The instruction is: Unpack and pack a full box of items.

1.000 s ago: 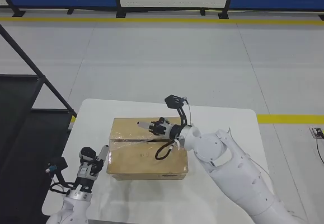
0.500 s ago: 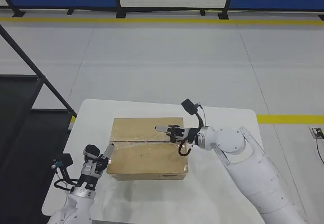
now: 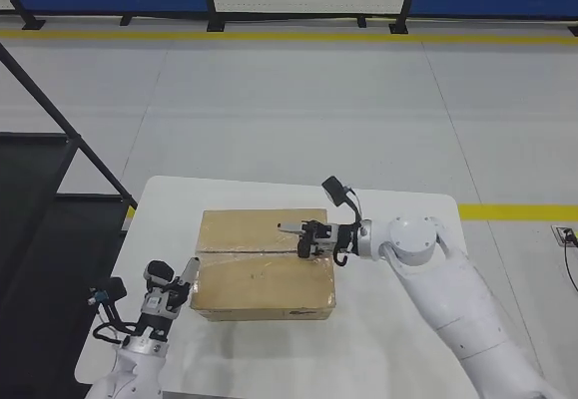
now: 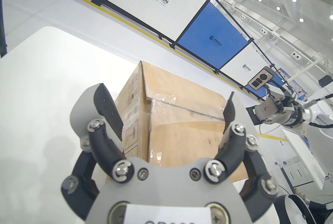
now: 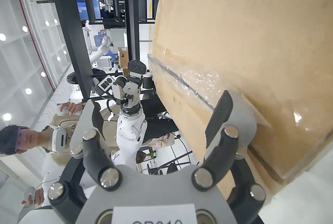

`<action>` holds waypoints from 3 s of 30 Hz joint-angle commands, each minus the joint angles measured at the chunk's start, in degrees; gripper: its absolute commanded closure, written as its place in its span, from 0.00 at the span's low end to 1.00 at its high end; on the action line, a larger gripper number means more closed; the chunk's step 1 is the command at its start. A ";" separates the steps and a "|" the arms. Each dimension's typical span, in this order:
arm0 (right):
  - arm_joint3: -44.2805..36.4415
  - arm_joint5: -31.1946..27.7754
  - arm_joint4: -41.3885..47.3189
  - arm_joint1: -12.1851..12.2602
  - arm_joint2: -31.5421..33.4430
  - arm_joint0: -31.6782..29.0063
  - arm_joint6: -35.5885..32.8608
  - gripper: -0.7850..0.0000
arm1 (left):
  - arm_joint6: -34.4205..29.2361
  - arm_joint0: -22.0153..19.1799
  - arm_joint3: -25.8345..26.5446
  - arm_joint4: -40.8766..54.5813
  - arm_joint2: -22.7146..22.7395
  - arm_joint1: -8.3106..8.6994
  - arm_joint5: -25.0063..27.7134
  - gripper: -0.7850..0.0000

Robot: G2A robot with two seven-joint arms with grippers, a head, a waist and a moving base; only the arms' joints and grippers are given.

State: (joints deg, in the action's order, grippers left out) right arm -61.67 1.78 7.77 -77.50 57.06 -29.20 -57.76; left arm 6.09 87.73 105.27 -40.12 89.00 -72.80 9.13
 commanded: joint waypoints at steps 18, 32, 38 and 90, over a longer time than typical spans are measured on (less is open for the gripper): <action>6.29 -4.96 2.52 -4.97 -9.98 4.97 5.05 0.00 | 3.17 3.82 0.02 2.57 3.63 -0.15 1.19 0.00; 11.64 -5.35 3.74 -10.18 -17.10 8.48 10.43 0.00 | 5.31 6.64 0.07 3.16 4.94 -0.31 3.79 0.00; 13.98 -7.16 5.31 -12.42 -18.58 9.48 13.46 0.00 | 5.75 7.66 0.10 2.77 5.01 -0.38 5.01 0.00; 9.63 -6.24 -6.57 -10.08 -6.80 3.93 5.90 0.00 | -0.32 4.52 0.88 -1.20 2.13 -0.59 5.95 0.00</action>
State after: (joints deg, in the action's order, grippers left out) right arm -50.58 -4.79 1.83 -88.16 49.20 -24.46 -51.56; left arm 5.86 92.35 106.09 -41.23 91.22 -73.38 15.18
